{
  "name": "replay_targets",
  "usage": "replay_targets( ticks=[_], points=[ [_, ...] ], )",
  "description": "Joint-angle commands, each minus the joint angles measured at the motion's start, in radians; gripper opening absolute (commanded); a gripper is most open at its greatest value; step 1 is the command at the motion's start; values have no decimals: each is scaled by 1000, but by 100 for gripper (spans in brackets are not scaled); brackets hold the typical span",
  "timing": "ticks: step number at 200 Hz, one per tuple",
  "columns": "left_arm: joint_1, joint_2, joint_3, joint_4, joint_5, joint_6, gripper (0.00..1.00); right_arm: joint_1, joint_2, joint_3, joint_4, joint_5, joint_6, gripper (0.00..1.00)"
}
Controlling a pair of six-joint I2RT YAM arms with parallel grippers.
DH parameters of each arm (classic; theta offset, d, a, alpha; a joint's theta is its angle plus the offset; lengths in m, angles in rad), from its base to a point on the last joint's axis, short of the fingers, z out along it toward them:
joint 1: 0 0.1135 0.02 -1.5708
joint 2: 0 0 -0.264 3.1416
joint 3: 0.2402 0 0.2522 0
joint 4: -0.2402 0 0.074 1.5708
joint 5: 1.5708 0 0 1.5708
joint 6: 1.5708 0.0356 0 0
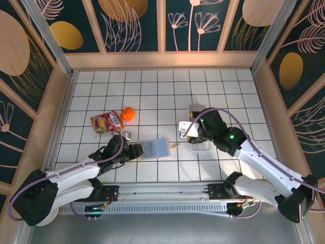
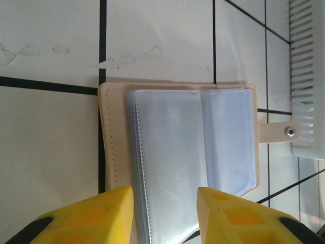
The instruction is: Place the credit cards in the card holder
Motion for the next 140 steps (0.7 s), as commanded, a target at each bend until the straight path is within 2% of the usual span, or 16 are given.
replay_targets(
  ticks=[1, 9, 16, 34, 96, 140],
  points=[
    [-5, 22, 21, 46, 30, 39, 37, -37, 23, -37, -86, 91, -185, 84],
    [-5, 30, 21, 47, 29, 42, 37, -48, 42, -48, -82, 96, -195, 85],
    [-4, 38, 22, 48, 28, 47, 37, -54, 59, -59, -76, 104, -208, 92],
    [-5, 56, 17, 58, 24, 54, 37, -73, 111, -92, -8, 156, -228, 94],
    [-4, 64, -9, 117, 56, 75, 36, -125, 241, -130, 194, 187, -315, 95],
    [-5, 79, -2, 83, 31, 105, 34, -168, 299, -129, 246, 121, -309, 94]
  ],
)
